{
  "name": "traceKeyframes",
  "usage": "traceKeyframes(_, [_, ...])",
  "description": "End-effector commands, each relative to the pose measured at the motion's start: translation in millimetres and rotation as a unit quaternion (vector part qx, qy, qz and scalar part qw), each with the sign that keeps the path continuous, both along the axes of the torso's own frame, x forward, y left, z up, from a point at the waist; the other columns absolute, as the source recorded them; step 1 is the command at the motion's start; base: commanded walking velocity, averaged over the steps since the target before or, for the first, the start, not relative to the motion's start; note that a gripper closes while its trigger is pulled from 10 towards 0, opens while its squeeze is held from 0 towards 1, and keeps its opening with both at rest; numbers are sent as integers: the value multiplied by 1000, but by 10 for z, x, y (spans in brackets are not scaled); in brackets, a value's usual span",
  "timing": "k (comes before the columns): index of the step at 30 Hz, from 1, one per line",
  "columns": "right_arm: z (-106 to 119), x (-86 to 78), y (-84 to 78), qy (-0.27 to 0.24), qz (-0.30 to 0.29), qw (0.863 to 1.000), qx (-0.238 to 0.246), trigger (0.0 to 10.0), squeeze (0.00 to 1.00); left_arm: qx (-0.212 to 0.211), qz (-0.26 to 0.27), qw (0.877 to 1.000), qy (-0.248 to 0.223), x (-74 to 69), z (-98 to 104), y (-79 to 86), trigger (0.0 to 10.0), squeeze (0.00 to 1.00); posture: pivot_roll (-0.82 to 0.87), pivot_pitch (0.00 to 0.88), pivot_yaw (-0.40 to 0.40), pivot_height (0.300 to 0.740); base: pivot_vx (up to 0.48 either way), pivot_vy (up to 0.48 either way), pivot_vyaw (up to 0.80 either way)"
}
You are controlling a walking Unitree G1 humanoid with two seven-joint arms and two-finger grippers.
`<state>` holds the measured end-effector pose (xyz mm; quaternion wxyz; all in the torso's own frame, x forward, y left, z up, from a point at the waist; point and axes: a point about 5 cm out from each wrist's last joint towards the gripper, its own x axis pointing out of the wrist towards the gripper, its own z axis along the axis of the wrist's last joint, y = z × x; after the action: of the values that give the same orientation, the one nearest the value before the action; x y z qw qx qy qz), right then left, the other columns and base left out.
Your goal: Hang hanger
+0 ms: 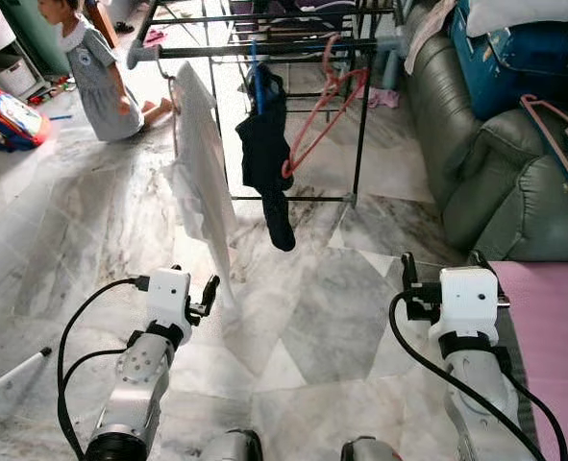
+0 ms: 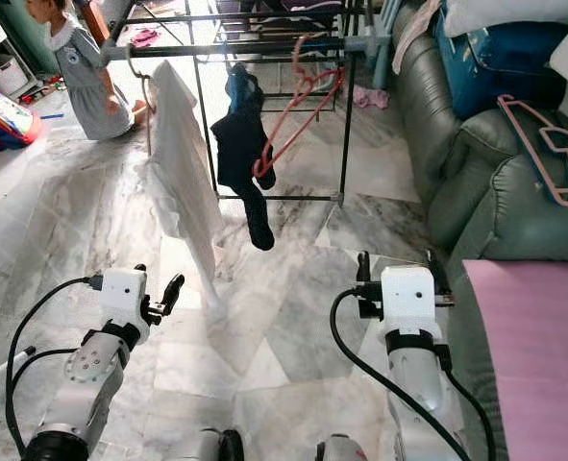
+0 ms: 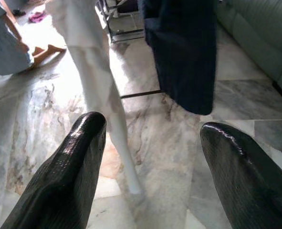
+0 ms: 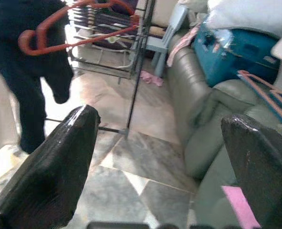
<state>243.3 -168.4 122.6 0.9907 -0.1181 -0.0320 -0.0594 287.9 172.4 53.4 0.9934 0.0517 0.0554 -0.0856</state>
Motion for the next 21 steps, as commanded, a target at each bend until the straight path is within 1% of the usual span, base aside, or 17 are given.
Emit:
traceKeyframes(1, [-20,-14,59,2,10,1000,8,10000,0,3,3,1000,10,-25,-44,52,10000,0,-116,194,80,740,0,480,0])
traceKeyframes(10, [-24,-32,61,4,14,1000,9,10000,0,3,0,1000,13,-37,-73,37,10000,0,-121,199,80,740,0,480,0])
traceKeyframes(16, [-79,-22,72,13,21,1000,12,10000,0,8,2,1000,21,-61,-126,35,10000,0,-118,197,77,740,0,480,0])
traceKeyframes(18, [-116,-8,72,19,24,999,13,10000,0,16,7,1000,26,-65,-156,48,10000,0,-116,191,71,740,0,0,0])
traceKeyframes(21, [-147,10,68,24,27,999,17,10000,0,11,13,999,30,-69,-184,60,10000,0,-114,184,64,740,0,0,0])
